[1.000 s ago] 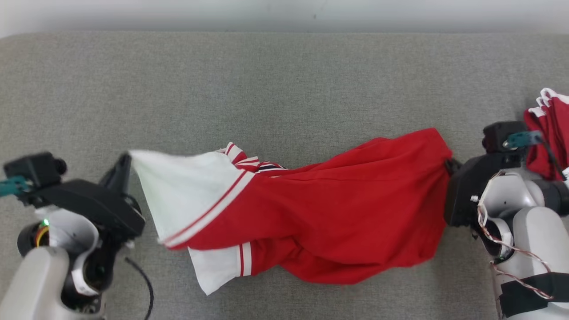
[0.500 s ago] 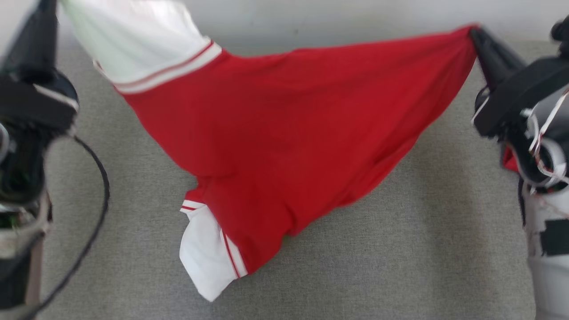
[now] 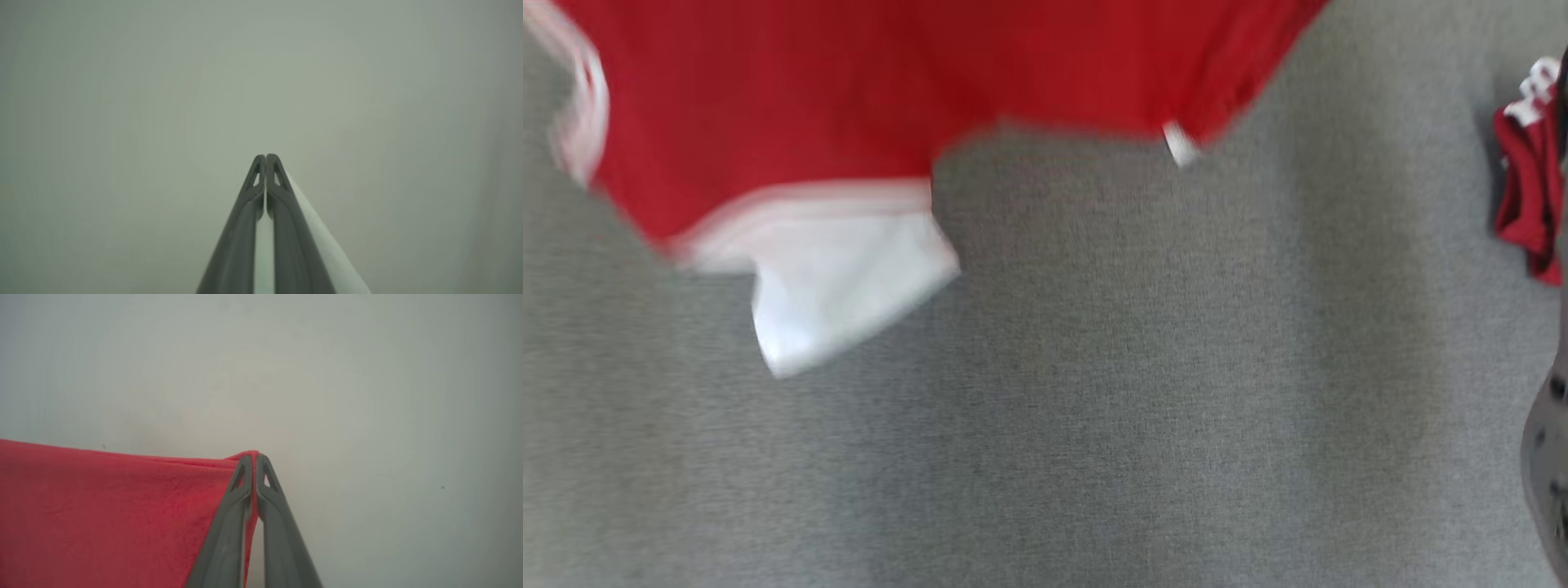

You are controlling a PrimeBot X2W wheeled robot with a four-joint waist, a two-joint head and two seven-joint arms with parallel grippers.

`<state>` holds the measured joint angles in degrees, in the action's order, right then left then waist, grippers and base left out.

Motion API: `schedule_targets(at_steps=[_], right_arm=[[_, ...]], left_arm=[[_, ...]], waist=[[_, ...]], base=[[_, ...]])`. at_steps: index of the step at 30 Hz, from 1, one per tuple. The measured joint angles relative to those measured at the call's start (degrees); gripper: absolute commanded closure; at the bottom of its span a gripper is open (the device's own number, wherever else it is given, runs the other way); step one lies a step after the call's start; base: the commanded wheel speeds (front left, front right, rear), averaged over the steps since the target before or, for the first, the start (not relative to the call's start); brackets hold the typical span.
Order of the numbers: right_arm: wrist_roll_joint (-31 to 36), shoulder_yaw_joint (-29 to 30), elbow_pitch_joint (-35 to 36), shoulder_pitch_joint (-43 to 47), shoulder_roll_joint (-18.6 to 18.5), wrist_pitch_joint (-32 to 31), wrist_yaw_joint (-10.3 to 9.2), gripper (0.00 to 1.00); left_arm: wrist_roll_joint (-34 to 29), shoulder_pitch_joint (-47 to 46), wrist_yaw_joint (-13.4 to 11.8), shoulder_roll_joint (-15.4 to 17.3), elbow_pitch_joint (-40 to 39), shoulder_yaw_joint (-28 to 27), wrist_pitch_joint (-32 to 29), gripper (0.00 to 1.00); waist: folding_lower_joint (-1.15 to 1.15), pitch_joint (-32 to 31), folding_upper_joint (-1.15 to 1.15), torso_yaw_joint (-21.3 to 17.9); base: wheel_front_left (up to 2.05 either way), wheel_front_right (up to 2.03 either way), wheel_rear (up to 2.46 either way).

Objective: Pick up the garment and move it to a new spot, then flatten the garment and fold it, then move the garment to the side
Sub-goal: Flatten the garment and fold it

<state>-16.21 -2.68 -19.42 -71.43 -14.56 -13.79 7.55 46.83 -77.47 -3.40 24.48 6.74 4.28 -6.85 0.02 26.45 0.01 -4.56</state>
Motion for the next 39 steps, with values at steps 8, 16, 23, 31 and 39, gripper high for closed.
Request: schedule_targets(at_steps=[8, 16, 23, 31, 39], right_arm=[[8.8, 3.7, -12.0, -13.2, 1.2, 15.7, 0.00, 1.00], [13.3, -0.6, -18.9, -17.9, -2.6, 22.1, 0.00, 1.00], [11.7, -11.9, -24.6, -12.6, -6.6, 24.3, 0.00, 1.00], [5.7, -27.3, -21.7, -8.2, -11.8, 25.5, 0.00, 1.00], [-3.4, -35.9, -15.8, 1.6, -19.5, 19.5, 0.01, 1.00]], left_arm=[[-5.0, -13.8, 4.7, -2.4, 7.9, 0.5, 15.2, 1.00], [-7.1, -16.0, 10.0, -3.2, 5.2, 0.3, 21.8, 1.00], [-8.3, 2.2, 10.5, -3.5, 6.3, -2.2, 21.9, 1.00], [-5.3, 21.9, 10.8, -5.6, -3.4, -10.0, 21.9, 1.00], [-1.8, 44.2, 10.9, -8.8, -10.9, -12.3, 21.9, 1.00]], waist=[[0.01, 5.3, 0.01, -2.4], [-0.02, 7.4, -0.01, -2.1], [0.00, 10.2, 0.00, -0.6], [-0.01, 9.5, -0.01, 1.4], [-0.03, 3.4, -0.01, 2.4]], base=[[0.00, 0.00, 0.00], [0.00, 0.00, 0.00], [0.00, 0.00, 0.00], [0.00, 0.00, 0.00], [0.00, 0.00, 0.00]])
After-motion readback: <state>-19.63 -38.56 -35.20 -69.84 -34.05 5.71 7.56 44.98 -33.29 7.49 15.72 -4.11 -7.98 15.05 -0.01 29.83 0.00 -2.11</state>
